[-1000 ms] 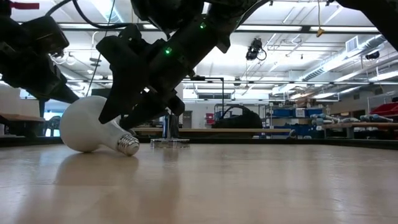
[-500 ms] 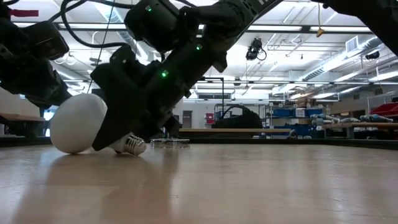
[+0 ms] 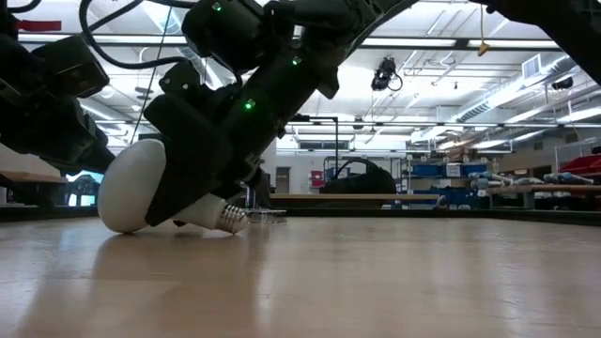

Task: Screw lightbulb
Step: Insert the white light bulb into the silver lamp

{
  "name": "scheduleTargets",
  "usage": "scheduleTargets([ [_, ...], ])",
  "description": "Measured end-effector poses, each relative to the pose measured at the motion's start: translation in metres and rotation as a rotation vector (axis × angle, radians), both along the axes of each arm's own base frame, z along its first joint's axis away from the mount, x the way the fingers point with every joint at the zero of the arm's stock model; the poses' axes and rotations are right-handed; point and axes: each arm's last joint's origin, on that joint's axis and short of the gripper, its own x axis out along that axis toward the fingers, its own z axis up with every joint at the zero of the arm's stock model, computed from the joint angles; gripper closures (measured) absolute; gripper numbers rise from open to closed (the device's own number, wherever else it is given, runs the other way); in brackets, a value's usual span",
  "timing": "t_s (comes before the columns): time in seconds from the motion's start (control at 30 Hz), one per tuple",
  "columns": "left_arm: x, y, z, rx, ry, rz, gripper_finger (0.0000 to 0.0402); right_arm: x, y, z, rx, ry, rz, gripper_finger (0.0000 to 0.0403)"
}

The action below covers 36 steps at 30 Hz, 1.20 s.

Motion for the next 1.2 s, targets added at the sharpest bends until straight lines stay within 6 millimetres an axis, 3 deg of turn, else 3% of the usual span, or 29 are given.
scheduleTargets([
  [0.4, 0.007, 0.002, 0.006, 0.033, -0.029, -0.023, 0.0402, -0.003, -0.007, 0.0, 0.028, 0.073, 0.041, 0.0229],
  [0.63, 0.016, -0.001, 0.03, 0.139, -0.04, -0.058, 0.0402, -0.005, -0.006, 0.012, 0.033, 0.064, 0.058, 0.024],
  [0.9, 0.013, 0.004, 0.093, 0.317, -0.182, -0.037, 0.0402, -0.013, -0.014, 0.06, 0.006, -0.017, 0.083, 0.0243],
  [1.03, 0.003, 0.012, 0.123, 0.341, -0.279, -0.019, 0.0402, -0.021, -0.02, 0.095, -0.016, -0.081, 0.099, 0.0243],
  [1.2, -0.014, 0.024, 0.142, 0.356, -0.365, 0.013, 0.0402, -0.037, -0.034, 0.137, -0.077, -0.138, 0.091, 0.0243],
])
